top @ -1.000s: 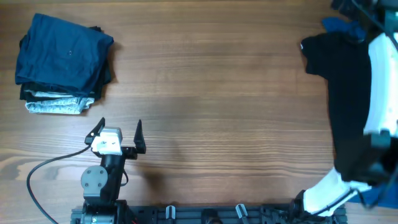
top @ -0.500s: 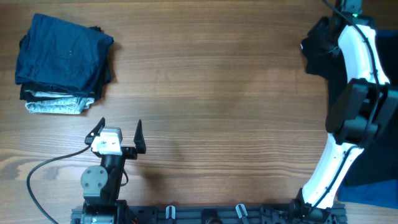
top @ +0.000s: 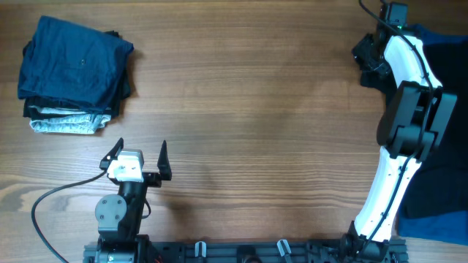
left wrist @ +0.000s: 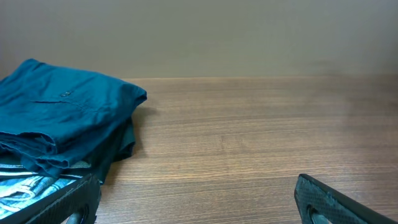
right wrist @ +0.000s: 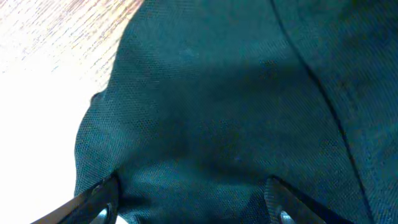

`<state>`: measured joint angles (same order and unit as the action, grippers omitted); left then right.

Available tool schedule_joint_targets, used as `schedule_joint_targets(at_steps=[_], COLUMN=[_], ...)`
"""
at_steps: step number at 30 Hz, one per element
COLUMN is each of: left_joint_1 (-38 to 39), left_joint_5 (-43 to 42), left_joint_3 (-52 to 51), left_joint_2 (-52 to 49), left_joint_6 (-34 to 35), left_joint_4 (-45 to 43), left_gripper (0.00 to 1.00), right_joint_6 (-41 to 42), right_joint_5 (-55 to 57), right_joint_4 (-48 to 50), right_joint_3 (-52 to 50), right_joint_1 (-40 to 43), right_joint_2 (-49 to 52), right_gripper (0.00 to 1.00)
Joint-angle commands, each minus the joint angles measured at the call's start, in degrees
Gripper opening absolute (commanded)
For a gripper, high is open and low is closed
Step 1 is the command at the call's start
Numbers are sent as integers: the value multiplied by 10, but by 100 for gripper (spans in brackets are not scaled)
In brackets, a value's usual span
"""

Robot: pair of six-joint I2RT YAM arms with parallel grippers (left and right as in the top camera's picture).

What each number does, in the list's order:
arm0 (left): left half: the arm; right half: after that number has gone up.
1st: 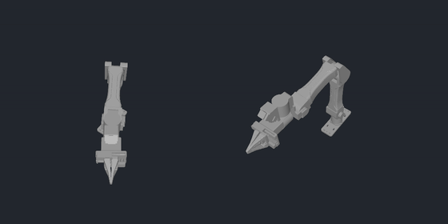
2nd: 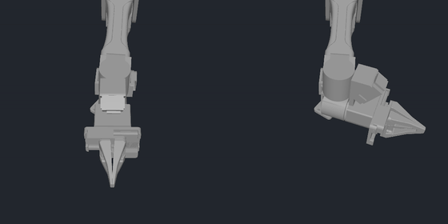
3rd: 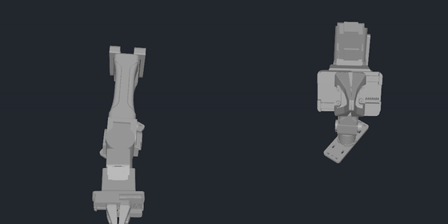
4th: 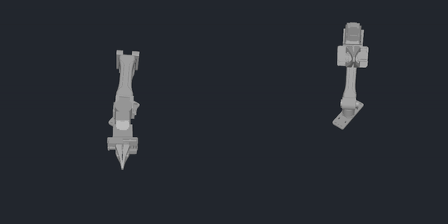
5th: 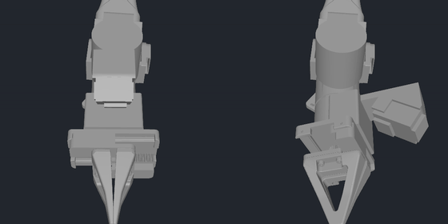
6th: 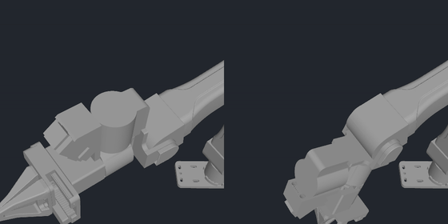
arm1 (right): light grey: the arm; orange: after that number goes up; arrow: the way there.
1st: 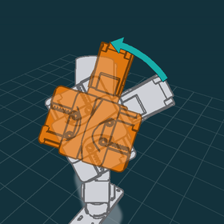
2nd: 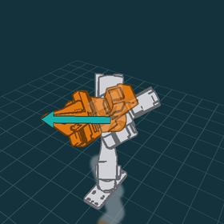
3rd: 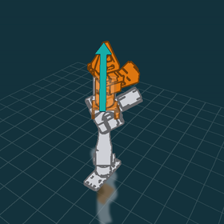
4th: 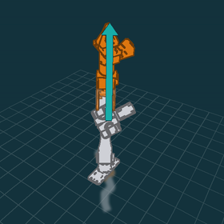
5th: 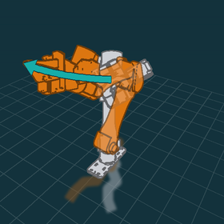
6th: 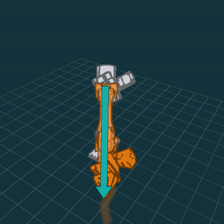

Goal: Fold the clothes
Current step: 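Reach right gripper to the black polo shirt's top edge and grasp, then lift the black shirt with right gripper and pull it toward center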

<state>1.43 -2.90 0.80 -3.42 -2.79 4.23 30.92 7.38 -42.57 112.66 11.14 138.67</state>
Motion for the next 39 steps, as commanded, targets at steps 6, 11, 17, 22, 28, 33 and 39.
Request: schedule_joint_targets(at_steps=[6,11,17,22,28,33,39], left_joint_1=[-2,-2,-2,-2,-2,-2,-2], left_joint_5=[4,4,4,4,4,4,4], left_joint_3=[-5,-5,-5,-5,-5,-5,-5], left_joint_2=[4,4,4,4,4,4,4], left_joint_6=[-11,-11,-11,-11,-11,-11,-11], left_joint_4=[0,0,0,0,0,0,0], left_gripper=[100,100,100,100,100,100,100], right_joint_6=[-258,-324,-250,-232,-232,-230,-164], right_joint_5=[-3,-3,-3,19,39,53,25], right_joint_4=[16,12,0,14,33,60,-18], right_joint_3=[3,2,2,-24,-33,-28,0], right_joint_1=[-11,-33,-35,-34,-33,-24,20], right_joint_2=[-10,-8,-7,-2,-2,-5,-110], right_gripper=[78,84,65,53,17,4,4])
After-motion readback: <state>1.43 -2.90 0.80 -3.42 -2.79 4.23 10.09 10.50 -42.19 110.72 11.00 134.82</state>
